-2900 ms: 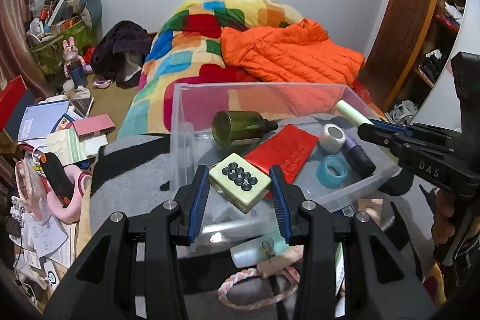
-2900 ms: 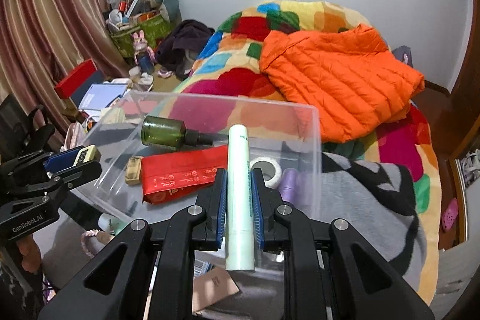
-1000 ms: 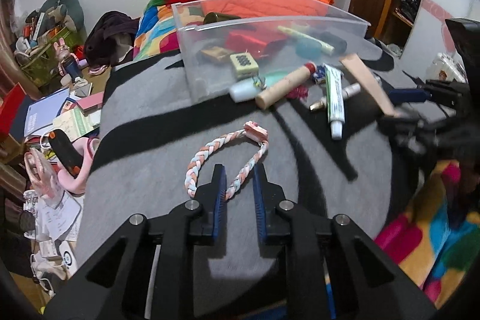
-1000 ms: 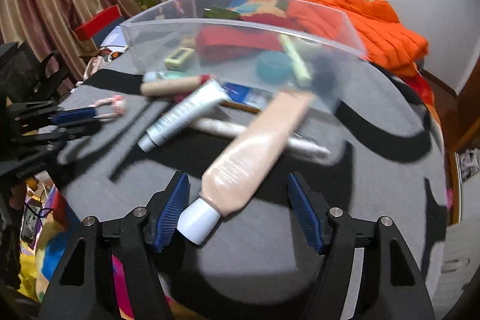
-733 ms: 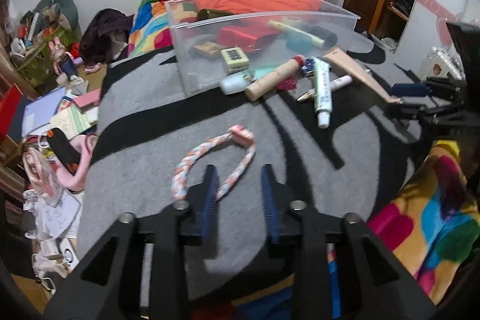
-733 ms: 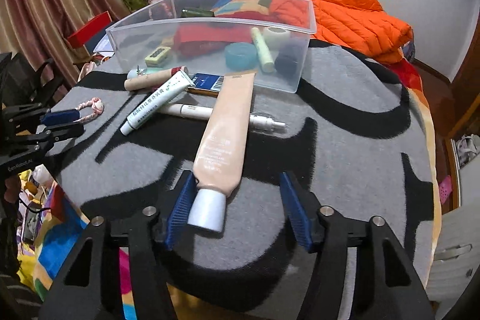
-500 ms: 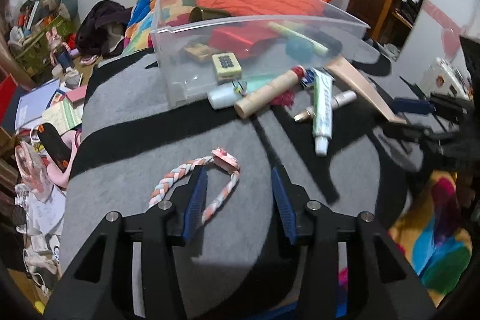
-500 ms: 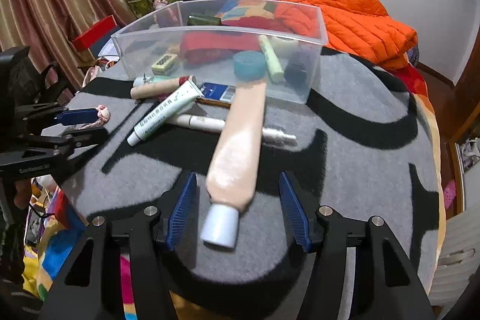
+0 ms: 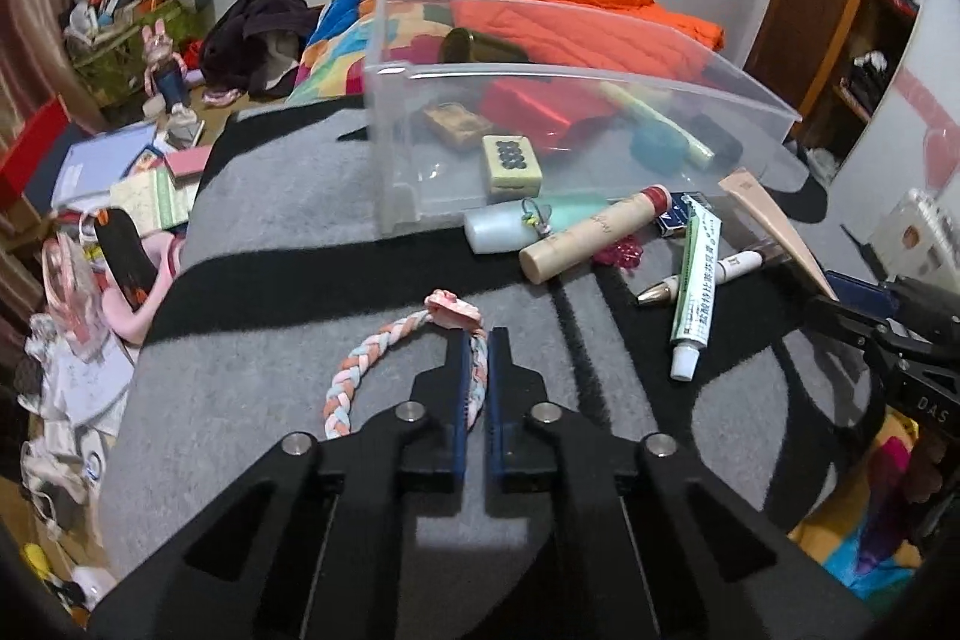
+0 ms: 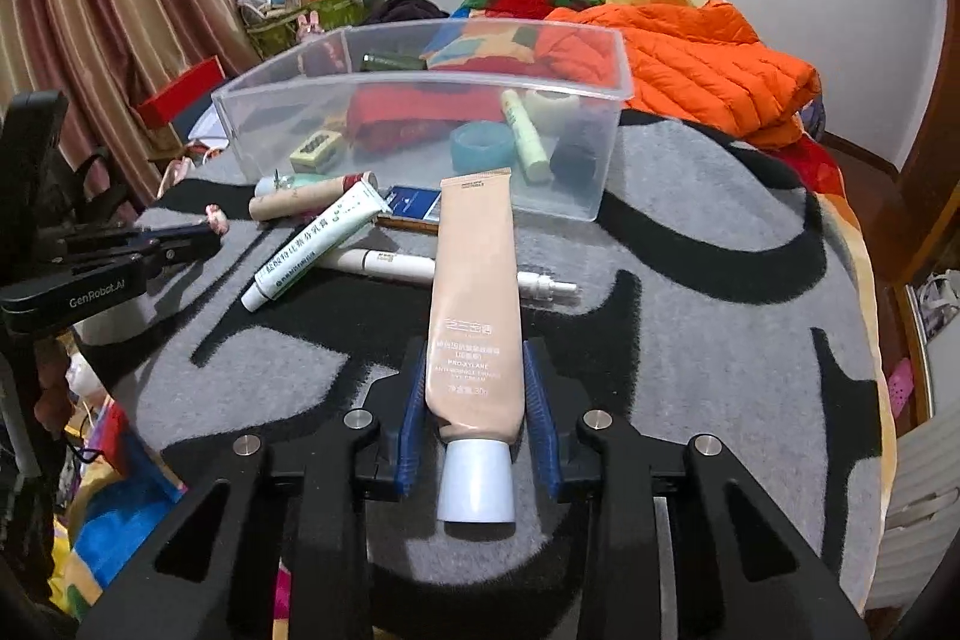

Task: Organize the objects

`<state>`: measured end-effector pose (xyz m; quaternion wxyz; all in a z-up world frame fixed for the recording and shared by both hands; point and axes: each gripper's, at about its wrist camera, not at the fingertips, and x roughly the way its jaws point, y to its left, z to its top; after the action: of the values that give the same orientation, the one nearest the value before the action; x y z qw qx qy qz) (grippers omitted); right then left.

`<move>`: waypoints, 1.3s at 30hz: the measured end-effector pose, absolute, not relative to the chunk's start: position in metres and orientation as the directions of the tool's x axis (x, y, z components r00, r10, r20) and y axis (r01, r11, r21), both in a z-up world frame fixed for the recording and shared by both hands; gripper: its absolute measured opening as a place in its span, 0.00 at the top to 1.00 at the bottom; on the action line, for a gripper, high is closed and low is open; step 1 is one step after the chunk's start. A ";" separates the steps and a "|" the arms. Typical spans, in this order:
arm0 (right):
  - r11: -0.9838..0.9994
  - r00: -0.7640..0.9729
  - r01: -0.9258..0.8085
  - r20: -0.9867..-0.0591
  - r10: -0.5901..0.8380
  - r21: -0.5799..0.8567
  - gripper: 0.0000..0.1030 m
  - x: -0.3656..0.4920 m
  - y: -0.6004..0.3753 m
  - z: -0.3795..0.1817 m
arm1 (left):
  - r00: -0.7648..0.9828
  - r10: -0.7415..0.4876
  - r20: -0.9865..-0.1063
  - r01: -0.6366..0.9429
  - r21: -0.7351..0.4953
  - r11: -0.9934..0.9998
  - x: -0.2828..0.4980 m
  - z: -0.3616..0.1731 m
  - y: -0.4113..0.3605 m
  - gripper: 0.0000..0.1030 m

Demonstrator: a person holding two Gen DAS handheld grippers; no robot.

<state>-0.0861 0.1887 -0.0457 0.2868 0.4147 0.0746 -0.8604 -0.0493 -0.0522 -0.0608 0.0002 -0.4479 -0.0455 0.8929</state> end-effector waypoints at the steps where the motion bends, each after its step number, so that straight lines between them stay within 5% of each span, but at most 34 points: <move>1: -0.824 -0.496 0.555 -0.750 -0.438 0.114 0.73 -0.085 0.190 -0.043 | -0.604 0.034 -0.796 0.045 -0.078 -0.996 -0.046 -0.060 -0.053 0.97; 24: -0.810 -0.607 0.568 -0.593 -0.530 0.143 0.73 -0.099 0.191 0.035 | -0.798 0.023 -0.602 0.016 -0.060 -0.998 -0.025 0.031 -0.048 0.97; 39: -0.816 -0.606 0.571 -0.622 -0.495 0.093 0.73 -0.166 0.151 0.042 | -0.783 0.045 -0.621 -0.008 -0.062 -0.998 -0.098 0.034 -0.043 0.97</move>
<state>-0.1659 0.1513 0.0421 0.2981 0.3285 0.0577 -0.8944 -0.0977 -0.0431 0.0345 0.0141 -0.3293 -0.0281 0.9437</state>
